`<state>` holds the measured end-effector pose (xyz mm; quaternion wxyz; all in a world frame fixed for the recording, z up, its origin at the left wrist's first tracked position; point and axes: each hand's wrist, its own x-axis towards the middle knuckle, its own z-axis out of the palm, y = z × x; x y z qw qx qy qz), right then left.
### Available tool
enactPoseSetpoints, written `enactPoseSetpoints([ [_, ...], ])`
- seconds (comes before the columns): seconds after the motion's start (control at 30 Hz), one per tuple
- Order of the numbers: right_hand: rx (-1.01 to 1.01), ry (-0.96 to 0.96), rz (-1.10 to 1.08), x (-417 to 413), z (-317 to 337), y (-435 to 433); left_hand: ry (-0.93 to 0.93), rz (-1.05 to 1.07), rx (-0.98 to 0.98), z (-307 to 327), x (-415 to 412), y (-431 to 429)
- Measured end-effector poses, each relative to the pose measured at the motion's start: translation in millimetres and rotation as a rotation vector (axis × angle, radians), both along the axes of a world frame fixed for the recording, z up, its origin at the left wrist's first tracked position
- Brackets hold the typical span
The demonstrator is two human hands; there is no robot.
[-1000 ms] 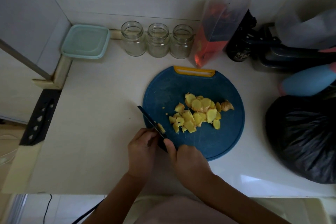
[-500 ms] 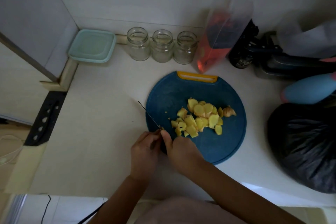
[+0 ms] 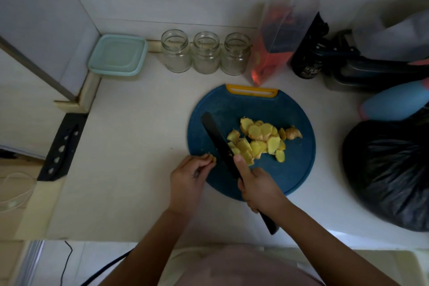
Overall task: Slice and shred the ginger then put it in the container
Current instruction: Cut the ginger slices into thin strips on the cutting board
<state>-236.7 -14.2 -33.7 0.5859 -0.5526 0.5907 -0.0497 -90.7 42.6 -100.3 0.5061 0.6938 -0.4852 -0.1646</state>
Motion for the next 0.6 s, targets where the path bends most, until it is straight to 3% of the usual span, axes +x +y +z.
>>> enactPoseSetpoints([
  [0.33,0.033,-0.027,-0.027,1.2,-0.1,9.9,-0.093,-0.057,0.019,-1.1,1.6,4.1],
  [0.6,-0.041,0.145,0.165,-0.5,5.2,10.6,-0.088,-0.073,0.017,0.6,5.5,0.2],
])
